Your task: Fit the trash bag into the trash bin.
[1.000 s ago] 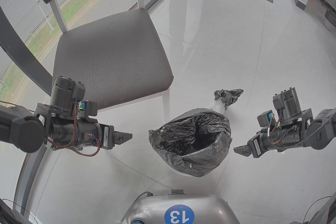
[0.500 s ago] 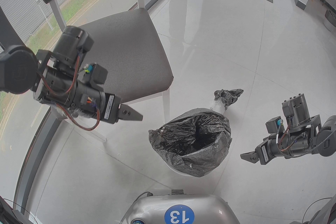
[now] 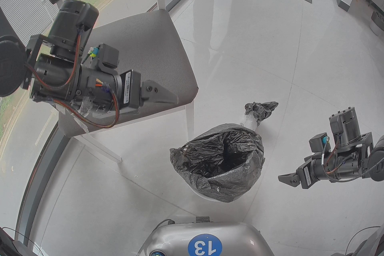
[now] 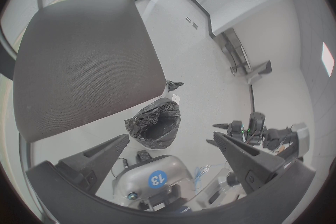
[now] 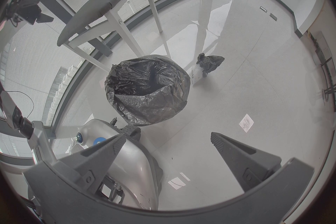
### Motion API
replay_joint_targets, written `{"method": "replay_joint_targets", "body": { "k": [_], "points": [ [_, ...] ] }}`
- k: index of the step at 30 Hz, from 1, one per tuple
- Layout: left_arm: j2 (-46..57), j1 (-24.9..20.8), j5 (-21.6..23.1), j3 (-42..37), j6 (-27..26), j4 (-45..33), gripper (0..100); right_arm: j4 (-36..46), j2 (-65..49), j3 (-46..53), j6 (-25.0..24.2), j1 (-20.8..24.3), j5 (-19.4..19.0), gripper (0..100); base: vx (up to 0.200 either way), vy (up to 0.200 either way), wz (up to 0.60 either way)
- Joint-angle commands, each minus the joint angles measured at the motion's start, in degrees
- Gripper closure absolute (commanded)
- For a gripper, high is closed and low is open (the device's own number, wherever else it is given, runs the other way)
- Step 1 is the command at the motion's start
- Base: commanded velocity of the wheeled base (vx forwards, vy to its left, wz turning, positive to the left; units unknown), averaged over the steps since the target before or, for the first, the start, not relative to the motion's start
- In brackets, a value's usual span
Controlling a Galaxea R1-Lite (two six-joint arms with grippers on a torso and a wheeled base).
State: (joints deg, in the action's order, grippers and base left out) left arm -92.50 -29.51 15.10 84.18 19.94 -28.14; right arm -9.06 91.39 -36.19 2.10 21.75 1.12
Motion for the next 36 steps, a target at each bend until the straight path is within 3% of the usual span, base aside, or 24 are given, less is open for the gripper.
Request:
{"method": "replay_joint_targets", "body": {
  "k": [1, 5, 6, 8, 12, 14, 16, 19, 24, 32, 35, 36],
  "points": [
    [-1.45, -0.63, 0.28, 3.89, 5.02, 0.54, 0, -0.17, -0.6, -0.81, 0.1, 0.22, -0.07, 0, 0.0, 0.0, 0.0],
    [-4.88, -2.92, 0.63, 14.26, 15.48, 0.71, 0, -0.43, -0.51, -2.48, 0.01, 0.22, -0.15, 0, 0.0, 0.0, 0.0],
    [-7.69, -3.71, 2.3, 22.79, 22.51, -0.78, 0, -0.43, -0.51, -3.27, 0.01, 0.22, -0.33, 0, 0.0, 0.0, 0.0],
    [-10.86, -3.97, 4.85, 30.42, 26.2, -6.23, 0, -0.43, -0.6, -3.53, 0.01, 0.22, -0.42, 0, 0.0, 0.0, 0.0],
    [-17.8, -5.82, 5.2, 30.42, 23.74, -19.85, 0, -0.43, -0.6, -3.09, 0.1, 0.49, -0.51, 0, 0.0, 0.0, 0.0],
    [-21.14, -6.52, 2.91, 30.42, 17.76, -25.39, 0, -0.52, -0.78, -3.09, 0.01, 1.19, -0.51, 0, 0.0, 0.0, 0.0],
    [-23.34, -7.31, -3.77, 30.42, 9.68, -27.24, 0, -0.52, -1.04, -3.18, -0.08, 1.54, -0.51, 0, 0.0, 0.0, 0.0],
    [-26.68, -8.63, -12.29, 30.42, 2.12, -26.18, 0, -1.05, -1.3, -3.09, -0.08, 2.16, -0.59, 0, 0.0, 0.0, 0.0],
    [-27.91, -9.51, -12.73, 30.42, 1.24, -20.2, 0, -1.84, -2.27, -2.21, -0.08, 2.6, -0.59, 0, 0.0, 0.0, 0.0],
    [-20.44, -10.56, -12.91, 30.42, 2.56, -21.26, 0, -1.93, -3.77, -2.04, 0.1, 3.21, -0.51, 0, 0.0, 0.0, 0.0],
    [-15.52, -11.88, -12.99, 22.52, 2.64, -17.74, 0, -1.93, -3.77, -1.86, 0.1, 3.21, -0.51, 0, 0.0, 0.0, 0.0],
    [-12.88, -12.41, -12.99, 15.14, 2.64, -14.14, 0, -1.93, -3.85, -1.69, 0.1, 3.21, -0.59, 0, 0.0, 0.0, 0.0]
  ]
}}
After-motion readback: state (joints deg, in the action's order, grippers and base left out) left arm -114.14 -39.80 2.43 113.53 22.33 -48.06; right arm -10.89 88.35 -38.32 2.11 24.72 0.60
